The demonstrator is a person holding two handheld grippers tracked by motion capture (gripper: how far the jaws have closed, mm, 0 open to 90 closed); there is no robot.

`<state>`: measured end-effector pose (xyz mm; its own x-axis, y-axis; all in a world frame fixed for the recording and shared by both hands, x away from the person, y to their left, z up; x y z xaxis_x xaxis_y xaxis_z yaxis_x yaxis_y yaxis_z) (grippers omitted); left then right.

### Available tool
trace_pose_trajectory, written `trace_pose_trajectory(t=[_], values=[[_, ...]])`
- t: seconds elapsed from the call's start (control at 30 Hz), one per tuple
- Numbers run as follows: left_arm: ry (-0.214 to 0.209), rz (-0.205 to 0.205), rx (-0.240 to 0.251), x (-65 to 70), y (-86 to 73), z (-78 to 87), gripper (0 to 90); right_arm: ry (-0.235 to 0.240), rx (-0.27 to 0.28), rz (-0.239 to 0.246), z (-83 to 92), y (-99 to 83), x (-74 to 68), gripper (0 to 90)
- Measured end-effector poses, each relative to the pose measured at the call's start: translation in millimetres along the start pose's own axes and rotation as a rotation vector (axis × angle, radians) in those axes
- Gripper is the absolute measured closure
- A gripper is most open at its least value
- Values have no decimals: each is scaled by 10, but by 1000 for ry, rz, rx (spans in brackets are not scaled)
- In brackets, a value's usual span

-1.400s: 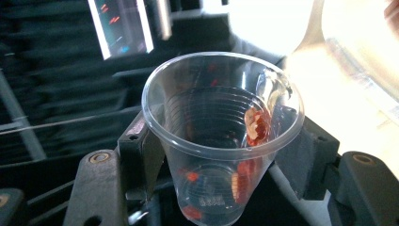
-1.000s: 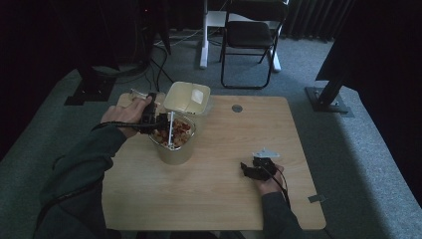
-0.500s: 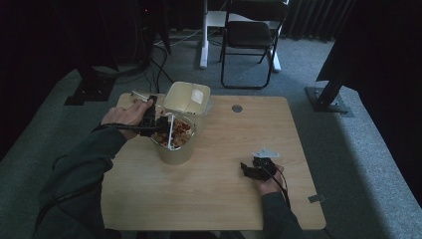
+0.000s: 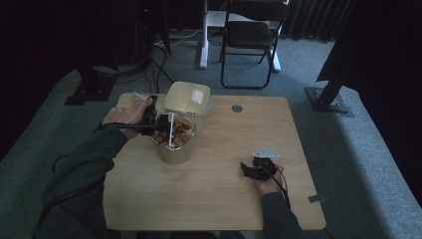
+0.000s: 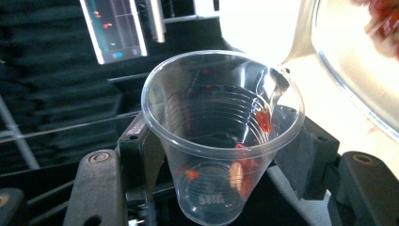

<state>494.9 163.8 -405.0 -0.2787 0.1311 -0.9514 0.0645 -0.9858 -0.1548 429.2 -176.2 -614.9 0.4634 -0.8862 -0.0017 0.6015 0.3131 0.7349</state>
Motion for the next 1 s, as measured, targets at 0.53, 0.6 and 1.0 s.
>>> trace_pose_trajectory(t=[0.53,0.6,1.0], values=[[-148,398,148,-164,123,-34,361,1,0,0,-1,0,1,340],[-159,447,168,-209,138,-29,361,0,0,0,0,0,1,340],[-199,579,215,-312,158,-63,354,3,1,1,-2,2,2,339]])
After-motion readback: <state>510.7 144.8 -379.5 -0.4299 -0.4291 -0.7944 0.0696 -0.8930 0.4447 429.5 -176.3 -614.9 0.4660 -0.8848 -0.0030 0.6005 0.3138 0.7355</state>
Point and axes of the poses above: each handheld gripper's, and its own axes: z roughly backward along the jaws, y roughly out of its top, x roughly to its right, the point moved 10 cm from there along -z, roughly forward along the jaws, and after that the axes turned 1 degree about -x, right-handed, at the moved point
